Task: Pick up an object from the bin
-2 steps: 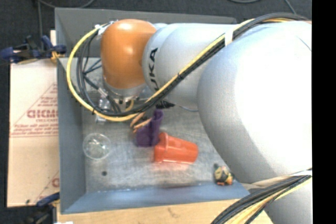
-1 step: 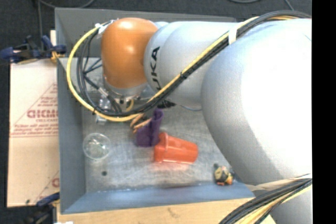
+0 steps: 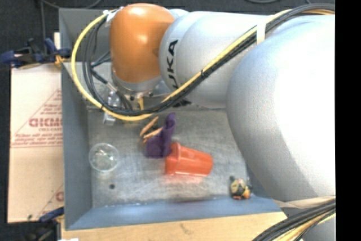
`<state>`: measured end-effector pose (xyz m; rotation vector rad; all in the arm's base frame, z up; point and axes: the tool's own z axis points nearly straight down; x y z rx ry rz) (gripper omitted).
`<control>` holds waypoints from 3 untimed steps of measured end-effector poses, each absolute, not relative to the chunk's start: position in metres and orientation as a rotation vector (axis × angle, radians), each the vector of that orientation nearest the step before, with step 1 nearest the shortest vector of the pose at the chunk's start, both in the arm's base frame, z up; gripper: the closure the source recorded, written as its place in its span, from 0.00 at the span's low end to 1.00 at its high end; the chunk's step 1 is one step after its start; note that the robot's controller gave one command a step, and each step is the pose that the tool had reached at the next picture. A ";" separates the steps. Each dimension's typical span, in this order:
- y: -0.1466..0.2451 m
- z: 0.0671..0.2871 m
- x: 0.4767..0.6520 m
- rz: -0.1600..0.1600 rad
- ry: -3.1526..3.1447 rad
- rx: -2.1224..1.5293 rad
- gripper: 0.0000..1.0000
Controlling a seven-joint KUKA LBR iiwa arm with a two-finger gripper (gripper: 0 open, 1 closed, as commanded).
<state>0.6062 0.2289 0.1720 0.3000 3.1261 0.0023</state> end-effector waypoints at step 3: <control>0.230 0.218 0.648 0.003 3.112 0.415 1.00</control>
Offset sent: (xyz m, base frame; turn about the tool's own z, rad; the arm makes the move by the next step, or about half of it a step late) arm 0.0284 -0.0185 0.2321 0.0338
